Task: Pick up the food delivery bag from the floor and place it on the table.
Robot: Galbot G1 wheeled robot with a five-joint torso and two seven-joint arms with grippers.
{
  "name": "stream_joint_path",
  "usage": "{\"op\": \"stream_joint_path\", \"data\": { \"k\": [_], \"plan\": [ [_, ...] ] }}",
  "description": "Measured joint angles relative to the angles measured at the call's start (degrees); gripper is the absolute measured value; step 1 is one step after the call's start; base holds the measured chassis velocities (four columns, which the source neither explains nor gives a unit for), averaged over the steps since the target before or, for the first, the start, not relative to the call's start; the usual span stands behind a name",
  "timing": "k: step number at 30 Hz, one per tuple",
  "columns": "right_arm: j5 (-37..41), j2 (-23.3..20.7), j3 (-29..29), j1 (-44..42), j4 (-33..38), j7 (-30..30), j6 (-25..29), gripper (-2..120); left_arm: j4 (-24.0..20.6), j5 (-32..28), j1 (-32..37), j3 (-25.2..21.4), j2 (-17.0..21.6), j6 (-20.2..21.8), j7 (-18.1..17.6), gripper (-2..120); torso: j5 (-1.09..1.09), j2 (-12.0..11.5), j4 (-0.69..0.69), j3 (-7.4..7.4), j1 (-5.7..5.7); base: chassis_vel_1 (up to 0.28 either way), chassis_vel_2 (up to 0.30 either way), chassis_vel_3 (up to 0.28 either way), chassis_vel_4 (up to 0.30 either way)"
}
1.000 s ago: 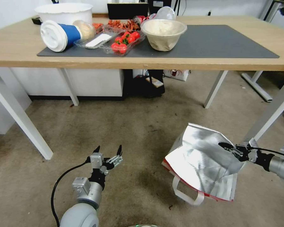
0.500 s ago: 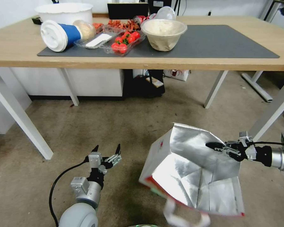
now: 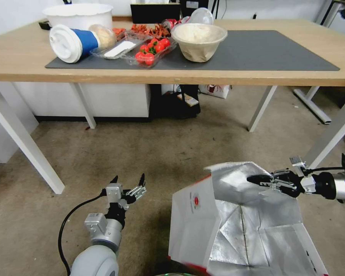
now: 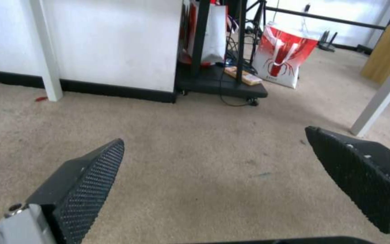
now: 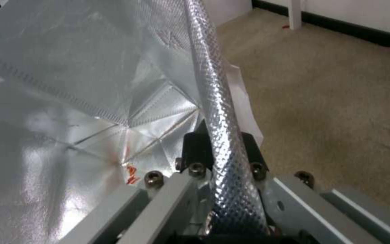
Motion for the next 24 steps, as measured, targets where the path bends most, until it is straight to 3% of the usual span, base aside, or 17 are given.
{"op": "stream_joint_path", "data": {
  "k": [16,24],
  "plan": [
    [-1.36,1.54,-0.75,-0.8,0.98,0.16,0.44,0,-0.49,0.52,0.52,-0.2,0.35,-1.39,-1.63,100,0.0,0.01,0.0,0.0,0.0,0.0,0.0,0.0,0.0],
    [-2.25,2.61,-0.83,-1.64,1.73,0.28,0.88,0,-1.66,0.1,0.84,-0.04,0.55,0.63,-1.82,100,0.0,0.73,-0.01,0.47,0.11,0.0,0.0,0.0,0.0]
  ]
}}
